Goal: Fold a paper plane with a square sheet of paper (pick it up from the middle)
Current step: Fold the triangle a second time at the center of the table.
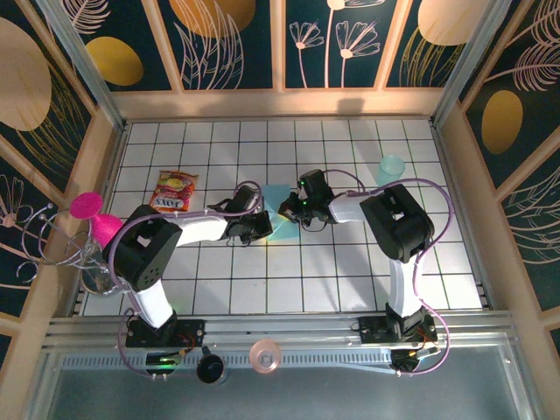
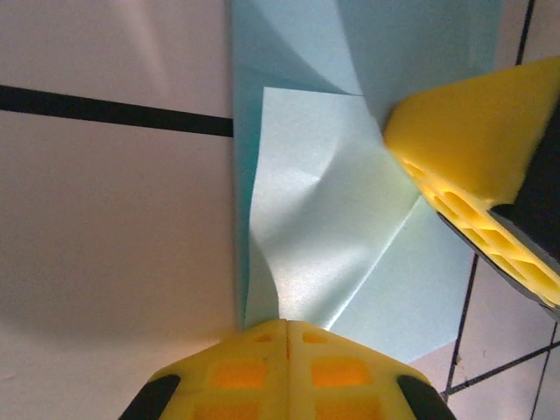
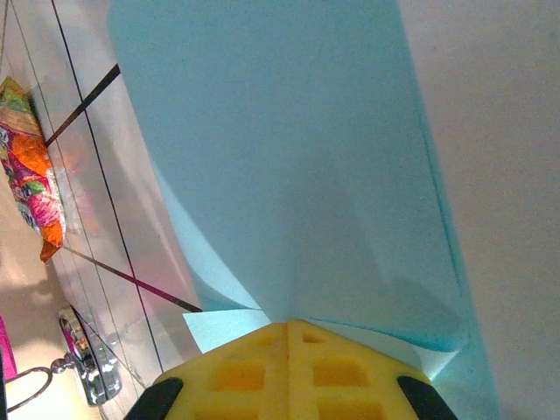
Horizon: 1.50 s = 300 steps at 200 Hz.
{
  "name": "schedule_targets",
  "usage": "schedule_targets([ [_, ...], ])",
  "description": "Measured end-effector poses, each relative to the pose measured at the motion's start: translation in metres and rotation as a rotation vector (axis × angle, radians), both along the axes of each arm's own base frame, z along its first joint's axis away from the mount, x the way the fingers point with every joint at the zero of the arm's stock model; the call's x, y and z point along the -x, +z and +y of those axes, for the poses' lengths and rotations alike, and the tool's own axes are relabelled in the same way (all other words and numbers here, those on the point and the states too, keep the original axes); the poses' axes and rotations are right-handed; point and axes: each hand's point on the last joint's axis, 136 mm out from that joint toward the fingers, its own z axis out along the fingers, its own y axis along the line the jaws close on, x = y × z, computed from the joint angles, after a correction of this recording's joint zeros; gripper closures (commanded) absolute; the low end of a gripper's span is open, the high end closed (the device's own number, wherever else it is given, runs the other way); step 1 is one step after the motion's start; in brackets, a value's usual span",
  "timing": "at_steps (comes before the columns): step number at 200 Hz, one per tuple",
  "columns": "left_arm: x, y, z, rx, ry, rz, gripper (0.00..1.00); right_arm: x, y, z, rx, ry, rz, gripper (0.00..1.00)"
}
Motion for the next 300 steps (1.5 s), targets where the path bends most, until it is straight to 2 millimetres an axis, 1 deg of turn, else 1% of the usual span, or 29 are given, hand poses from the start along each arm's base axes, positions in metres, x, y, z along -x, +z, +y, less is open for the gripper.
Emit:
schedule_targets([
  [37, 0.0, -0.002, 0.001, -0.001, 0.005, 0.001, 1.0, 0.0, 0.002, 0.0, 0.003, 0.013, -0.016, 0.97],
  [64, 0.0, -0.002, 0.0, 0.006, 0.008, -0.005, 1.0, -0.002, 0.005, 0.0, 0.032, 0.053, -0.052, 0.96],
  [88, 0.0, -0.002, 0.0, 0.009, 0.007, -0.007, 1.0, -0.006, 0.018, 0.002, 0.046, 0.096, -0.111, 0.96],
  [106, 0.0, -0.002, 0.0, 0.009, 0.006, -0.007, 1.0, -0.008, 0.031, 0.007, 0.04, 0.12, -0.154, 0.96],
  [117, 0.0, -0.002, 0.0, 0.01, 0.007, -0.007, 1.0, -0.007, 0.034, 0.011, 0.038, 0.137, -0.171, 0.96],
  [136, 0.0, -0.002, 0.0, 0.01, 0.006, -0.006, 1.0, 0.003, 0.032, 0.018, 0.042, 0.163, -0.163, 0.96],
  [158, 0.0, -0.002, 0.0, 0.01, 0.006, -0.006, 1.0, 0.016, 0.025, 0.022, 0.051, 0.185, -0.145, 0.96],
  [221, 0.0, -0.002, 0.0, 0.01, 0.006, -0.006, 1.0, 0.029, 0.009, 0.013, 0.073, 0.192, -0.102, 0.97],
  [267, 0.0, -0.002, 0.0, 0.009, 0.006, -0.005, 1.0, 0.03, 0.003, 0.01, 0.086, 0.194, -0.093, 0.97],
  [300, 0.001, -0.003, 0.001, 0.006, 0.008, -0.003, 1.0, 0.022, 0.002, 0.003, 0.078, 0.178, -0.083, 0.97],
])
